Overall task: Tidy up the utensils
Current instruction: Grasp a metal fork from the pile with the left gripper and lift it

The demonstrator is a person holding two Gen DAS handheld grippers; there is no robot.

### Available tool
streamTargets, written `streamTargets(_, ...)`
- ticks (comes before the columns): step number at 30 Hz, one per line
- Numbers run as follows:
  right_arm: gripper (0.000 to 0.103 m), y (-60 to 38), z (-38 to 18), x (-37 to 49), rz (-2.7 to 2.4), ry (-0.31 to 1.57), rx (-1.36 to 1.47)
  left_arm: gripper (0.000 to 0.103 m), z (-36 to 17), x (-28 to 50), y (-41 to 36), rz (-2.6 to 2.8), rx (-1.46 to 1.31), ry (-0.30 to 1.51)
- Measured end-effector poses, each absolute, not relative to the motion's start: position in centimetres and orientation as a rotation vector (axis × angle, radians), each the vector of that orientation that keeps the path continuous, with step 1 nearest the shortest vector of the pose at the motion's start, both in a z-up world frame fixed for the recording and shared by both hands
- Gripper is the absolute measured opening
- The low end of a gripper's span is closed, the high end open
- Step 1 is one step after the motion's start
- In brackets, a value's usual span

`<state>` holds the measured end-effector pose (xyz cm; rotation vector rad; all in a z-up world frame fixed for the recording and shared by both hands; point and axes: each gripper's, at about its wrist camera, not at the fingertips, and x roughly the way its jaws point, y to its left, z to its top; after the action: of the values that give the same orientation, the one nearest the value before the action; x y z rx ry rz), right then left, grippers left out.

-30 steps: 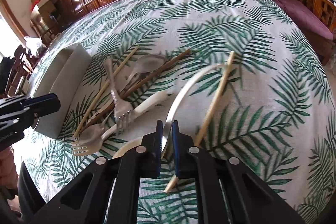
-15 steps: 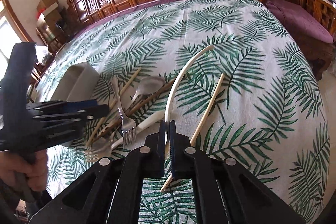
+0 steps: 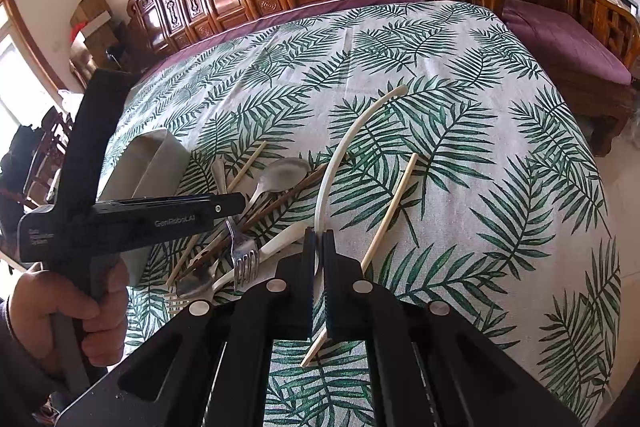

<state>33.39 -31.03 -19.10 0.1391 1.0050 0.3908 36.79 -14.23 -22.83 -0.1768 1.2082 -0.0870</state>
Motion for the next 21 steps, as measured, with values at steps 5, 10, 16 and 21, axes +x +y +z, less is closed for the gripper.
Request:
streamTargets(5,0.005,-31.33,-19.08,33.45,0.389,1.004,0.146,0.024,-23.25,37.0,-14.05,-0.075,-0.191,1.218)
streamTargets(10,0.005,-31.27,-19.35,33.47,0.387,1.011,0.146,0.021,-22.94,37.09,-14.16,-0.078,-0.174,1.212)
streamTargets(16,0.005,-31.08,-19.5,33.47,0.384,1.014,0.136,0.018,-23.03,37.21,-14.6,-0.081,-0.162,1.194)
streamTargets(21,0.005,-30.97,-19.55,33.33,0.38,1.015,0.134,0.018,-23.19,37.03,-14.64,-0.088,-0.158,1.168)
